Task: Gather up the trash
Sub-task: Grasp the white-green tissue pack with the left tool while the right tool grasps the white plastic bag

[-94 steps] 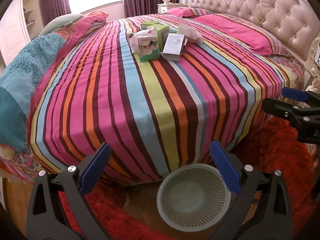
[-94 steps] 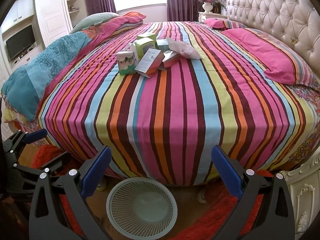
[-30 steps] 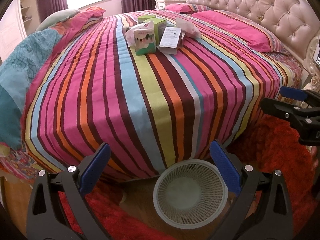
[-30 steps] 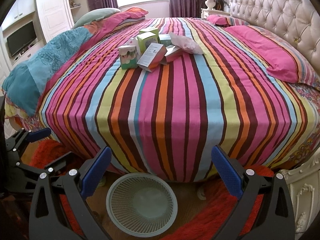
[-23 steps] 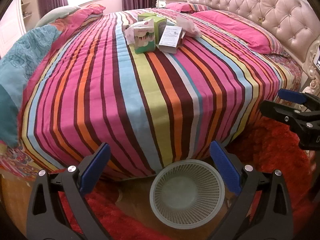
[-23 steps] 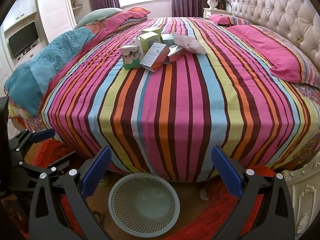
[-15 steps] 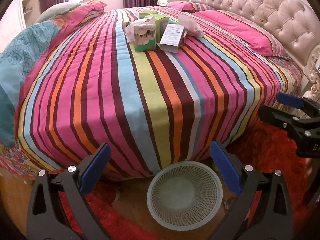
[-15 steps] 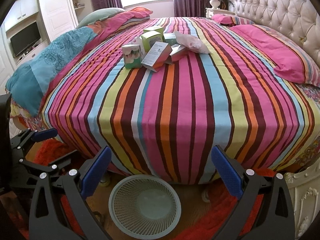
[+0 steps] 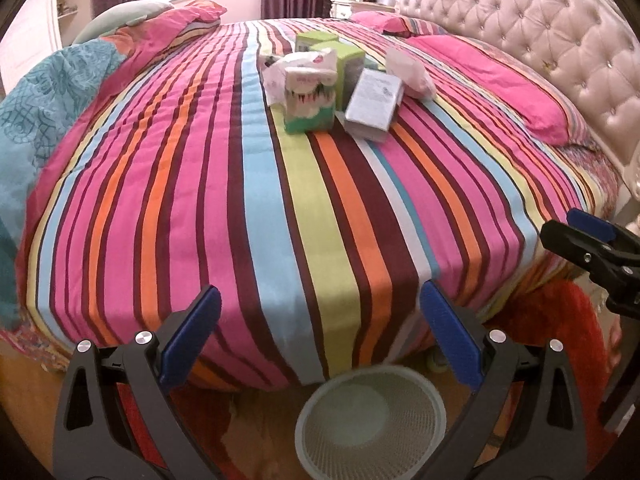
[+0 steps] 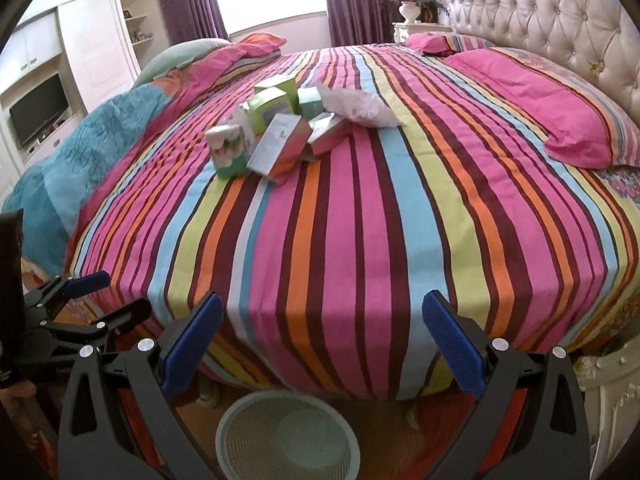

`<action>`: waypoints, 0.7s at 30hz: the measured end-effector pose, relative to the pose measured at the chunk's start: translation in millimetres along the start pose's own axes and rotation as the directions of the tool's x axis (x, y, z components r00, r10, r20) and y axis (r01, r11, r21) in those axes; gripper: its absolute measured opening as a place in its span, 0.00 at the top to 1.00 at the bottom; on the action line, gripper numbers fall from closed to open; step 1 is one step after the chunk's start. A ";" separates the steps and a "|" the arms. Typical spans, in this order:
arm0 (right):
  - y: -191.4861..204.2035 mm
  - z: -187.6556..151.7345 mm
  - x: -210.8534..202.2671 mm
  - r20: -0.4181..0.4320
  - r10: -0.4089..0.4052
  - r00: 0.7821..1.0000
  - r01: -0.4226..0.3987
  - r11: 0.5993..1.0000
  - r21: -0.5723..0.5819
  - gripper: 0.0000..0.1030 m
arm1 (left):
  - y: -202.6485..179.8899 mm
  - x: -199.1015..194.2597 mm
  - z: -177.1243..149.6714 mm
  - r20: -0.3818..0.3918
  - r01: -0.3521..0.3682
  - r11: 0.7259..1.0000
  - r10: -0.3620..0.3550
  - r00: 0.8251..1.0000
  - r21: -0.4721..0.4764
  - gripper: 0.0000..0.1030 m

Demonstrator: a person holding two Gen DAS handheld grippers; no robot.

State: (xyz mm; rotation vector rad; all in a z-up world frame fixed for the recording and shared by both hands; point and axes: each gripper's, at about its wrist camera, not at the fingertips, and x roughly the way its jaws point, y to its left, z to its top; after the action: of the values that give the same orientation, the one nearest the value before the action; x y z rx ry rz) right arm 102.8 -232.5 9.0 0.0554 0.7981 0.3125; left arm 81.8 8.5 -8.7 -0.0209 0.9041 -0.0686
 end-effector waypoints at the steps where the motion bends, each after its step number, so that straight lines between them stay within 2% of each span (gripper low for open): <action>1: -2.2 6.9 3.5 0.007 -0.005 1.000 0.005 1.000 -0.003 0.07 | 1.2 5.4 9.7 0.009 -0.007 1.000 0.007 1.000 -0.004 0.06; 12: -19.0 105.6 59.3 0.077 -0.013 0.997 0.018 0.998 -0.060 0.07 | 15.3 59.3 97.6 0.069 -0.019 0.990 0.029 0.997 -0.143 0.06; 17: -27.0 138.7 89.5 0.059 -0.002 0.998 0.006 0.997 -0.081 0.07 | 19.5 80.2 124.2 0.085 -0.008 0.982 0.024 0.996 -0.189 0.06; 21: -29.4 158.9 111.5 0.037 0.007 0.999 -0.003 0.993 -0.114 0.07 | 17.2 90.9 135.7 0.092 -0.014 0.984 0.031 0.995 -0.180 0.06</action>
State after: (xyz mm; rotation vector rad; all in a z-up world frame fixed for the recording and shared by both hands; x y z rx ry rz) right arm 296.4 -216.5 37.7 -0.0439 0.7424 0.3607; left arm 245.4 18.0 3.1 -0.1804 0.8133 0.0347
